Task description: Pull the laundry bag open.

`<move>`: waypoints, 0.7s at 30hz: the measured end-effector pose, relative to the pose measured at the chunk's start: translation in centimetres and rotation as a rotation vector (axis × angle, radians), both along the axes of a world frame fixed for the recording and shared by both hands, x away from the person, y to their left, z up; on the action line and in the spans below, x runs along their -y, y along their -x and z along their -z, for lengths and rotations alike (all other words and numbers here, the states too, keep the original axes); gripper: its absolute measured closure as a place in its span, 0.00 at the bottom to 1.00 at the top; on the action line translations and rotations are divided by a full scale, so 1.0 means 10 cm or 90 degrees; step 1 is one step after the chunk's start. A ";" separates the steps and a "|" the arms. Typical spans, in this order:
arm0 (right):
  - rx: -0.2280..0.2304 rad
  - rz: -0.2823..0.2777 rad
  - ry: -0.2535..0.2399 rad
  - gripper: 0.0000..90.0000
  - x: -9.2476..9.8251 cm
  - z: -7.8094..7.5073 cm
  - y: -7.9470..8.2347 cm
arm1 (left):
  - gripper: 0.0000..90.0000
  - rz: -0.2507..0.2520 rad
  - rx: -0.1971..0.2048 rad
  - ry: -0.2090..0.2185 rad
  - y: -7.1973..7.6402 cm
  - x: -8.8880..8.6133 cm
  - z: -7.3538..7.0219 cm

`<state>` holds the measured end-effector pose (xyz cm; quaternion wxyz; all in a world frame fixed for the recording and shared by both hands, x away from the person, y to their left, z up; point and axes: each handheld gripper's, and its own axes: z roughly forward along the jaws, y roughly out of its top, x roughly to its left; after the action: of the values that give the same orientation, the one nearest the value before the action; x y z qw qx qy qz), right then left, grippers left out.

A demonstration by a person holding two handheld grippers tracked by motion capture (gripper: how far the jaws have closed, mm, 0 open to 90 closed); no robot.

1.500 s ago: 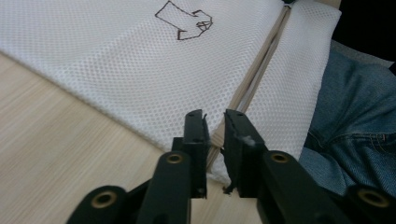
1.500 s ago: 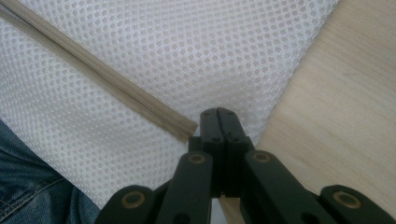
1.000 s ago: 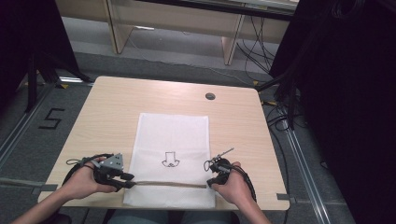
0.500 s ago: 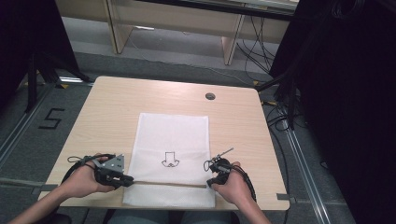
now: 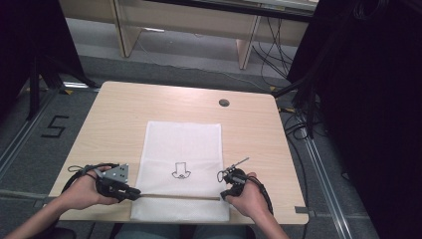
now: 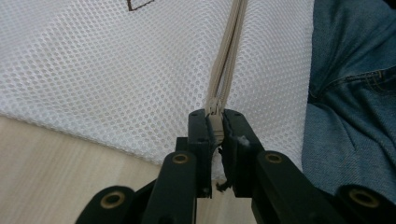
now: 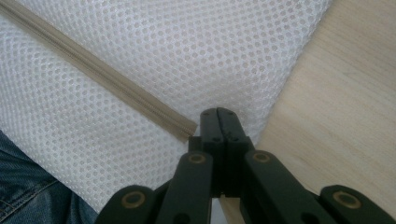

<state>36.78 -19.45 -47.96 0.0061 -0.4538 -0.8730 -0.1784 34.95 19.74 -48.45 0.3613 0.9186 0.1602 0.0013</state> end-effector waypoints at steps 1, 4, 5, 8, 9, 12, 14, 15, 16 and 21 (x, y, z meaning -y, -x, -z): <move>-0.001 0.003 0.007 1.00 -0.01 -0.01 0.01 | 0.91 0.010 0.008 -0.010 0.01 0.03 -0.01; -0.003 0.003 0.017 1.00 -0.03 -0.01 0.01 | 0.91 0.028 0.027 -0.037 0.01 0.04 -0.06; -0.006 0.008 0.020 1.00 -0.04 -0.02 0.02 | 0.91 0.029 0.022 -0.034 0.01 0.03 -0.06; -0.003 0.001 0.010 1.00 -0.02 -0.01 0.01 | 0.91 0.023 0.003 -0.023 0.00 0.01 -0.02; -0.003 0.004 0.005 1.00 -0.01 -0.01 0.01 | 0.91 0.028 -0.005 -0.022 -0.01 0.00 -0.01; 0.004 -0.003 -0.001 1.00 0.01 0.01 0.00 | 0.91 0.017 -0.014 -0.007 -0.02 -0.02 0.04; -0.006 0.010 0.002 1.00 -0.01 -0.01 0.02 | 0.91 0.009 0.001 -0.017 -0.01 0.00 0.04; 0.005 -0.002 0.001 1.00 -0.01 0.00 0.01 | 0.91 0.003 0.006 -0.016 -0.01 0.01 0.04; 0.007 -0.002 0.003 1.00 -0.01 0.00 0.02 | 0.91 -0.004 0.014 -0.013 -0.01 0.01 0.04; 0.008 -0.005 0.010 1.00 -0.02 -0.01 0.03 | 0.91 -0.026 0.029 -0.010 -0.04 0.01 0.06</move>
<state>36.46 -19.21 -47.87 -0.0022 -0.4491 -0.8762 -0.1748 35.37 19.66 -49.00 0.3572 0.9178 0.1706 0.0305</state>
